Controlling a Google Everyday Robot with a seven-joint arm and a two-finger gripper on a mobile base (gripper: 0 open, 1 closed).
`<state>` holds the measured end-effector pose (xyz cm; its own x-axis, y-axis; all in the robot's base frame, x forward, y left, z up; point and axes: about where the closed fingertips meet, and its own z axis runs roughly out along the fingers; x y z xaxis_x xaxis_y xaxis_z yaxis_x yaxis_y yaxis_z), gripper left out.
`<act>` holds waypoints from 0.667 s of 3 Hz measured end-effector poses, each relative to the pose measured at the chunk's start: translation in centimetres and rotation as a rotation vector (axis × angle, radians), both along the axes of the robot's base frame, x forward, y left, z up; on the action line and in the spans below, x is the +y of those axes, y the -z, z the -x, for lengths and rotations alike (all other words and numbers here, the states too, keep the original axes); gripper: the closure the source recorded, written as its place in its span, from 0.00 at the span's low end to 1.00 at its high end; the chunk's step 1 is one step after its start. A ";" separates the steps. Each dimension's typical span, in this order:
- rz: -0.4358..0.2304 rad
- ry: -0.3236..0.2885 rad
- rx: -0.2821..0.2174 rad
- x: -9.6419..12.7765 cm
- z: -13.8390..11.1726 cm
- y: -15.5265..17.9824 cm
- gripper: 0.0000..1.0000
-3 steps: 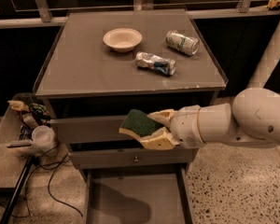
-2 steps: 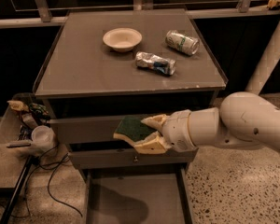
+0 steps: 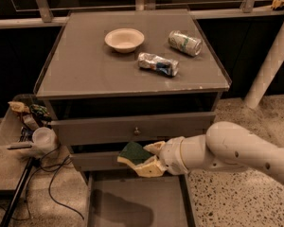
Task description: Place sponge into bottom drawer
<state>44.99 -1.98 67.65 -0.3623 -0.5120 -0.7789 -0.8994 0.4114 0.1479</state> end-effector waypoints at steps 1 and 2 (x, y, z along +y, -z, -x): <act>0.021 0.045 0.055 -0.5 0.7 4.2 1.00; 0.019 0.084 0.085 -0.6 1.5 8.2 1.00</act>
Offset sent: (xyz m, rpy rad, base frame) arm -0.0224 -0.0110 -0.1327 -0.0130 0.1174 -0.1440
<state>43.52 -2.62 59.46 -0.4689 -0.4912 -0.7340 -0.8461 0.4884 0.2137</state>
